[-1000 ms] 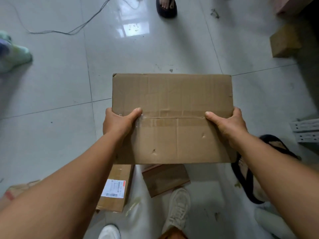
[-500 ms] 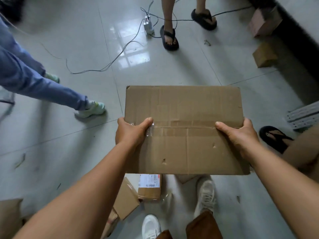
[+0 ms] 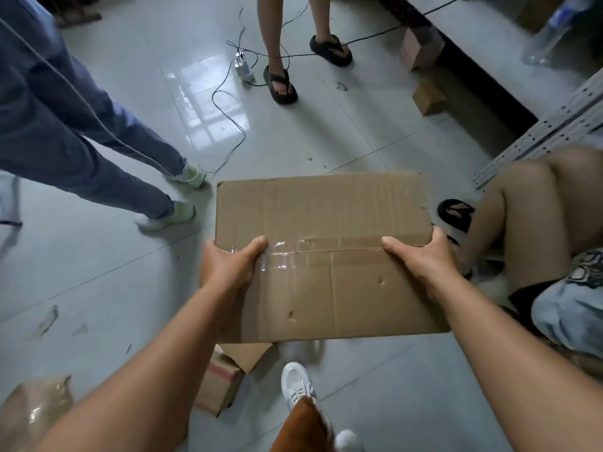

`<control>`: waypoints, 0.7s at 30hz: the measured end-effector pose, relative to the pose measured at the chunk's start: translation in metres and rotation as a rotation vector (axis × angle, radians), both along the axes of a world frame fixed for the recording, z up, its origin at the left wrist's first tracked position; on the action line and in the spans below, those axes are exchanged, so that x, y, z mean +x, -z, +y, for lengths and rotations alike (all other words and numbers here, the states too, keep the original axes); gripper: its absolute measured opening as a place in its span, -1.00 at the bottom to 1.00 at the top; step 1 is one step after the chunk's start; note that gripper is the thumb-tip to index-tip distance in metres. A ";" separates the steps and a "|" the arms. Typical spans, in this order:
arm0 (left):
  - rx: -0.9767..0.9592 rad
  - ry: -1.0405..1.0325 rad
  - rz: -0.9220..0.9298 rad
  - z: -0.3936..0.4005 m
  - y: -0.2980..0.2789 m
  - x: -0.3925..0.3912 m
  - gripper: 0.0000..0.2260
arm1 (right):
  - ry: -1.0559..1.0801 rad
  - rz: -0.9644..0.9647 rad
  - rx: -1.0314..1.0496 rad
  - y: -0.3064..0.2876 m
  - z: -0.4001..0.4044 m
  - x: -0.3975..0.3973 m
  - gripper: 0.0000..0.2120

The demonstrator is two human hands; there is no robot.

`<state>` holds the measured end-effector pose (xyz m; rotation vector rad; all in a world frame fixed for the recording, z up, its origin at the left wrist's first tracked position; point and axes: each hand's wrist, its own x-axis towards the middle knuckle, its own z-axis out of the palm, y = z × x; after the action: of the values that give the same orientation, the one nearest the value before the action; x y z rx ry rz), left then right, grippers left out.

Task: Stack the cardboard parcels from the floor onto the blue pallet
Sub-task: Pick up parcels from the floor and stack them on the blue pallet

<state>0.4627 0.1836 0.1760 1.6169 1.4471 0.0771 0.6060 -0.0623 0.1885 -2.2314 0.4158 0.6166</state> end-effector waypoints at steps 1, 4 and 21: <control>-0.004 0.012 -0.005 -0.006 -0.004 -0.006 -0.37 | 0.012 0.004 0.000 -0.004 -0.008 -0.008 -0.04; 0.010 0.060 -0.020 -0.028 -0.020 -0.023 -0.42 | 0.048 0.003 0.010 -0.012 -0.035 -0.034 -0.02; 0.016 0.449 0.021 -0.160 -0.075 -0.083 -0.41 | 0.399 0.007 -0.012 -0.068 -0.203 -0.188 0.00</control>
<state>0.3800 0.0232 0.2507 1.9215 1.0698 -0.1864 0.4178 -0.2651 0.2568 -2.0748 0.8430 0.4085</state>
